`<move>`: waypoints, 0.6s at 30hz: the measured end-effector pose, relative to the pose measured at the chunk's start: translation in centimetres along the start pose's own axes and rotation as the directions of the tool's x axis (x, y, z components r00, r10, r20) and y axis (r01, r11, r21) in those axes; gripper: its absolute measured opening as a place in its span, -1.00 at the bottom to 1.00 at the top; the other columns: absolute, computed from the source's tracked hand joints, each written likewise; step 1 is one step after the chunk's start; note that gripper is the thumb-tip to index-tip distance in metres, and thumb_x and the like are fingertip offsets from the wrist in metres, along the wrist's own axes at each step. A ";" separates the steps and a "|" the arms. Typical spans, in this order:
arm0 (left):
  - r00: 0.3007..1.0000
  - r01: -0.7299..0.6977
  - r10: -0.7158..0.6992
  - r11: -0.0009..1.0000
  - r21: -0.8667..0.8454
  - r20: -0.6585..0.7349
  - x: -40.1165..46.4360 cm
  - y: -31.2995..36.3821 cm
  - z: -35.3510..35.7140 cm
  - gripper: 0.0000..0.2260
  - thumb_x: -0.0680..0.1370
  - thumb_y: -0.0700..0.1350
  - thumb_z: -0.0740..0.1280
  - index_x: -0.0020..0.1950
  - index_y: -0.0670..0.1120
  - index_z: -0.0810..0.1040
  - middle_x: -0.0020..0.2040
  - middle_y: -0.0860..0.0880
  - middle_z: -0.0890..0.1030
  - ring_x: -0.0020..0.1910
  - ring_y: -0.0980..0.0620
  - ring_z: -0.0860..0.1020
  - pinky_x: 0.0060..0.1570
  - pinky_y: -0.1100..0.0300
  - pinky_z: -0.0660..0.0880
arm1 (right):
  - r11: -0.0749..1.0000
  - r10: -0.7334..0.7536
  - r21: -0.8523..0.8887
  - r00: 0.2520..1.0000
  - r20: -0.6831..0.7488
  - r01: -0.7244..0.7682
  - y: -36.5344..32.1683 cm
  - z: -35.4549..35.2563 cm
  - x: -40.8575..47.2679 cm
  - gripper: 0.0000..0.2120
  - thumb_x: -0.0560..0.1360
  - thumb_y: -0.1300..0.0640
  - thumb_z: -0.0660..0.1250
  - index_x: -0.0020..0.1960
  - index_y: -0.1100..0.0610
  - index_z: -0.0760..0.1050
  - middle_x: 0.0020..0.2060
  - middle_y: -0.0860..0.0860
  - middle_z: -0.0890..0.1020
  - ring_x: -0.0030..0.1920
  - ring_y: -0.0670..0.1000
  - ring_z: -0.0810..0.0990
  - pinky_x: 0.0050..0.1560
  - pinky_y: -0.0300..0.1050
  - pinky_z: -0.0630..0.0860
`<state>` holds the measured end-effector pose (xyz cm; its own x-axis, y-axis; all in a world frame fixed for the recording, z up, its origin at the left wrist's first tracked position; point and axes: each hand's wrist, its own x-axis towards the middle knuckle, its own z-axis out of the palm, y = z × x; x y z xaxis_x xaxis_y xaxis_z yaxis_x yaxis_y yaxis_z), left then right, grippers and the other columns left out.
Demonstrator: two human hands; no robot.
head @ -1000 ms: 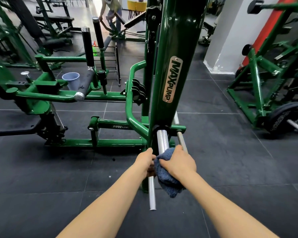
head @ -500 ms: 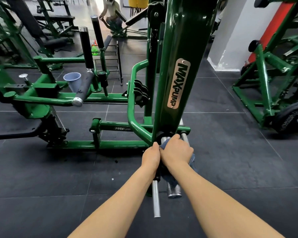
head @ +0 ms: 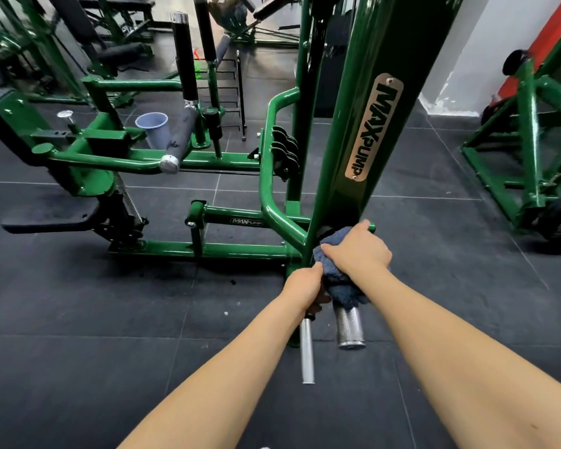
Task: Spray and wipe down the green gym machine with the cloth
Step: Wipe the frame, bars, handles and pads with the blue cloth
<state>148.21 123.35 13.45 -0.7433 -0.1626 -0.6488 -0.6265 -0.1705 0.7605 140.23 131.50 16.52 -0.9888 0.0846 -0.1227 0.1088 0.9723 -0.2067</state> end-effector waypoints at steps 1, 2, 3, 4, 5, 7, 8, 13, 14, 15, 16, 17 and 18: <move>1.000 0.027 -0.027 0.999 -0.017 0.011 -0.1 -0.4 -0.1 -0.70 0.65 0.07 0.11 -0.10 -0.08 0.49 -0.26 -0.06 0.53 -0.31 -0.03 0.56 -0.14 0.12 0.46 | 1.000 0.007 0.000 1.000 0.016 -0.007 0.4 0.1 -0.5 -0.10 0.36 -0.32 0.36 0.41 0.26 0.14 0.12 0.14 0.59 0.13 0.18 0.57 -0.10 -0.05 0.41; 0.999 0.051 -0.051 0.998 -0.045 0.019 -0.5 -0.9 -0.3 -0.69 0.66 0.06 0.09 -0.10 -0.09 0.47 -0.31 -0.04 0.54 -0.34 -0.02 0.55 -0.18 0.15 0.44 | 1.000 0.014 0.010 1.000 0.027 -0.015 0.8 0.1 -1.4 -0.09 0.34 -0.35 0.36 0.39 0.24 0.15 0.12 0.13 0.58 0.13 0.18 0.57 -0.07 -0.04 0.44; 0.997 0.071 -0.070 0.995 -0.075 0.021 -1.0 -1.2 -0.6 -0.68 0.67 0.05 0.07 -0.13 -0.09 0.46 -0.38 -0.03 0.53 -0.38 0.00 0.51 -0.24 0.19 0.41 | 1.000 0.021 0.019 0.999 0.034 -0.021 1.3 0.3 -2.3 -0.12 0.31 -0.36 0.37 0.35 0.21 0.18 0.11 0.12 0.59 0.12 0.18 0.57 -0.06 -0.03 0.46; 0.996 0.086 -0.085 0.991 -0.101 0.017 -1.4 -1.5 -0.8 -0.67 0.68 0.03 0.04 -0.16 -0.08 0.44 -0.41 -0.02 0.50 -0.42 0.02 0.45 -0.30 0.22 0.36 | 1.000 0.022 0.018 0.999 0.035 -0.022 1.7 0.4 -3.2 -0.13 0.30 -0.37 0.37 0.33 0.19 0.19 0.09 0.12 0.59 0.11 0.18 0.57 -0.05 -0.02 0.47; 0.995 0.100 -0.099 0.987 -0.124 0.015 -1.8 -1.7 -0.9 -0.67 0.68 0.01 0.01 -0.17 -0.08 0.42 -0.40 -0.02 0.46 -0.44 0.03 0.38 -0.35 0.23 0.30 | 1.000 0.020 0.003 0.999 0.033 -0.020 2.1 0.5 -4.2 -0.13 0.29 -0.37 0.38 0.34 0.18 0.18 0.08 0.11 0.59 0.11 0.18 0.56 -0.04 -0.01 0.48; 0.993 0.122 -0.121 0.985 -0.125 0.014 -2.9 -2.0 -1.1 -0.68 0.69 -0.01 -0.01 -0.18 -0.06 0.39 -0.35 -0.04 0.40 -0.44 0.03 0.31 -0.40 0.23 0.24 | 0.999 0.007 -0.033 1.000 0.022 -0.007 2.8 0.5 -6.3 -0.06 0.29 -0.36 0.38 0.42 0.16 0.11 0.09 0.10 0.59 0.12 0.16 0.55 0.00 0.00 0.49; 0.992 0.124 -0.124 0.986 -0.111 0.009 -3.5 -2.1 -1.1 -0.68 0.68 -0.02 -0.01 -0.20 -0.06 0.37 -0.35 -0.05 0.38 -0.44 0.03 0.30 -0.42 0.23 0.23 | 0.999 0.002 -0.053 1.000 0.019 -0.001 3.1 0.5 -7.3 -0.04 0.29 -0.35 0.38 0.45 0.15 0.08 0.10 0.09 0.59 0.12 0.16 0.55 0.01 0.01 0.48; 0.992 0.120 -0.120 0.993 0.020 0.029 -6.7 -2.6 -1.4 -0.75 0.65 -0.08 0.02 -0.21 -0.02 0.32 -0.31 -0.04 0.42 -0.41 0.03 0.38 -0.42 0.26 0.27 | 0.987 -0.028 -0.156 1.000 0.012 0.030 4.3 0.6 -11.1 -0.06 0.30 -0.34 0.38 0.43 0.16 0.08 0.11 0.08 0.57 0.13 0.13 0.52 0.02 0.02 0.46; 0.993 0.111 -0.113 0.992 0.056 0.037 -7.0 -2.6 -1.5 -0.77 0.65 -0.07 0.03 -0.17 -0.03 0.36 -0.28 -0.05 0.48 -0.37 0.02 0.45 -0.37 0.25 0.33 | 0.982 -0.040 -0.185 0.999 0.019 0.043 4.4 0.5 -11.5 -0.03 0.31 -0.34 0.37 0.46 0.17 0.05 0.14 0.09 0.56 0.16 0.13 0.50 0.04 0.01 0.45; 0.993 0.099 -0.104 0.991 0.086 0.055 -7.9 -2.9 -1.9 -0.79 0.66 -0.06 0.03 -0.10 -0.04 0.38 -0.24 -0.06 0.52 -0.32 0.02 0.50 -0.31 0.23 0.38 | 0.974 -0.060 -0.218 0.998 0.029 0.065 4.5 0.4 -12.3 -0.01 0.32 -0.34 0.37 0.48 0.18 0.02 0.17 0.09 0.54 0.18 0.13 0.49 0.05 0.01 0.45; 0.991 0.096 -0.106 0.989 0.114 0.078 -8.4 -3.0 -2.0 -0.81 0.66 -0.04 0.03 -0.02 -0.05 0.39 -0.21 -0.06 0.54 -0.29 0.02 0.54 -0.27 0.22 0.41 | 0.967 -0.072 -0.242 0.996 0.051 0.082 4.7 0.2 -12.7 -0.02 0.33 -0.33 0.37 0.48 0.18 0.03 0.19 0.08 0.53 0.19 0.13 0.49 0.06 0.00 0.44; 0.990 0.093 -0.107 0.985 0.144 0.096 -9.0 -3.3 -2.2 -0.82 0.67 -0.03 0.04 0.06 -0.07 0.39 -0.19 -0.06 0.55 -0.27 0.02 0.55 -0.24 0.21 0.43 | 0.962 -0.076 -0.255 0.994 0.080 0.094 4.9 0.0 -13.0 -0.06 0.33 -0.30 0.38 0.47 0.18 0.06 0.19 0.08 0.53 0.19 0.13 0.49 0.07 0.00 0.44; 0.988 0.087 -0.107 0.980 0.177 0.107 -9.4 -3.5 -2.4 -0.81 0.66 -0.03 0.05 0.10 -0.08 0.38 -0.17 -0.06 0.56 -0.26 0.02 0.56 -0.23 0.21 0.45 | 0.961 -0.073 -0.260 0.991 0.111 0.100 5.0 -0.2 -13.3 -0.11 0.33 -0.28 0.38 0.44 0.17 0.13 0.18 0.07 0.54 0.19 0.13 0.51 0.07 -0.01 0.44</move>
<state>157.94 123.09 16.84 -0.6930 -0.0384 -0.7199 -0.7202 -0.0097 0.6937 153.88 135.33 17.33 -0.9766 -0.0117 -0.2146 -0.0210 0.9989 0.0412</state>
